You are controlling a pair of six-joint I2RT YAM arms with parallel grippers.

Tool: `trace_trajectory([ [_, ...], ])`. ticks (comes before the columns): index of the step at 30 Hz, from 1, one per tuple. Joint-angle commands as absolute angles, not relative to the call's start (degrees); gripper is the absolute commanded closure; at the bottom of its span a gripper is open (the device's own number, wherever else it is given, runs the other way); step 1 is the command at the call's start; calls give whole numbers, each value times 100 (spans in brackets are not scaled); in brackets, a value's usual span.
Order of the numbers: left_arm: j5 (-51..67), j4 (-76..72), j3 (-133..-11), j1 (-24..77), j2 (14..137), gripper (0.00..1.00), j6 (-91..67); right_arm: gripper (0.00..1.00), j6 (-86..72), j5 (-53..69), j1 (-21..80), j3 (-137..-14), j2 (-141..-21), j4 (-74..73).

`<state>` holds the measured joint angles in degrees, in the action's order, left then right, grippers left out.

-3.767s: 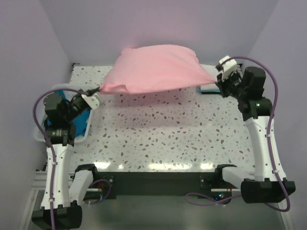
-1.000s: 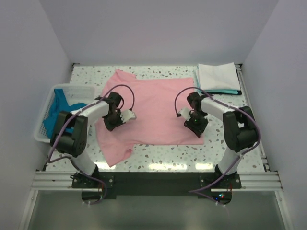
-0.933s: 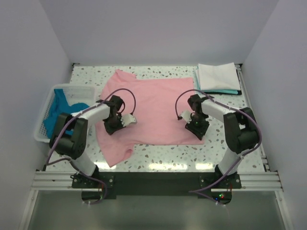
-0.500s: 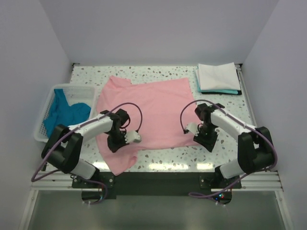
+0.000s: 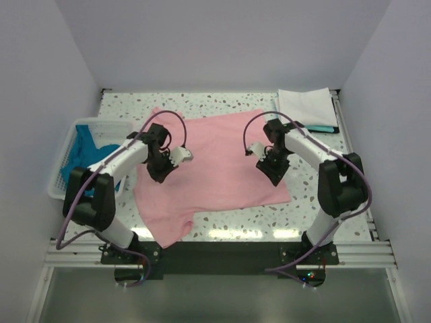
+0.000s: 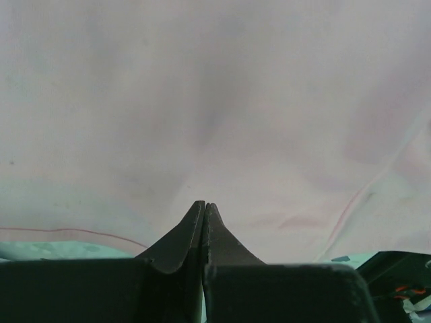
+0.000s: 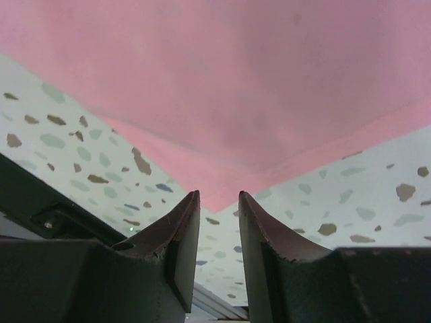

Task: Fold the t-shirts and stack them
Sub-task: Flatten the tshirt out

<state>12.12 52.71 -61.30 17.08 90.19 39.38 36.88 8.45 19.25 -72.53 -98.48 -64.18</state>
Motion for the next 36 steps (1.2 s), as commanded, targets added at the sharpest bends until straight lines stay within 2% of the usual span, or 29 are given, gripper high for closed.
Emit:
trace_trajectory([
  [1, 888, 4879, -6196, 1644, 9289, 100, 3692, 67, 3410, 677, 1960, -7418, -10212, -5863],
  [7, 897, 4703, -6082, 1644, 9597, 100, 3577, 67, 3647, 255, 1960, -6971, -10415, -5616],
  [14, 914, 4711, -5538, 1714, 9554, 100, 3726, 68, 3981, 44, 1986, -5865, -9932, -5721],
  [23, 1168, 4869, -4957, 2891, 9351, 100, 3525, 71, 4262, 123, 2057, -4948, -9150, -6327],
  [26, 1327, 5132, -4940, 2918, 9343, 100, 3507, 69, 4438, 386, 2065, -5228, -8921, -6844],
  [31, 1406, 5624, -5639, 2682, 9018, 99, 3788, 57, 4404, 1370, 1917, -6517, -8798, -7584],
  [33, 1564, 5817, -6132, 2287, 9044, 94, 3884, 51, 4264, 1537, 1785, -6985, -8929, -7603],
  [36, 2029, 5775, -7240, 1689, 9280, 85, 3780, 49, 3939, 1503, 1644, -7995, -9428, -7261],
])
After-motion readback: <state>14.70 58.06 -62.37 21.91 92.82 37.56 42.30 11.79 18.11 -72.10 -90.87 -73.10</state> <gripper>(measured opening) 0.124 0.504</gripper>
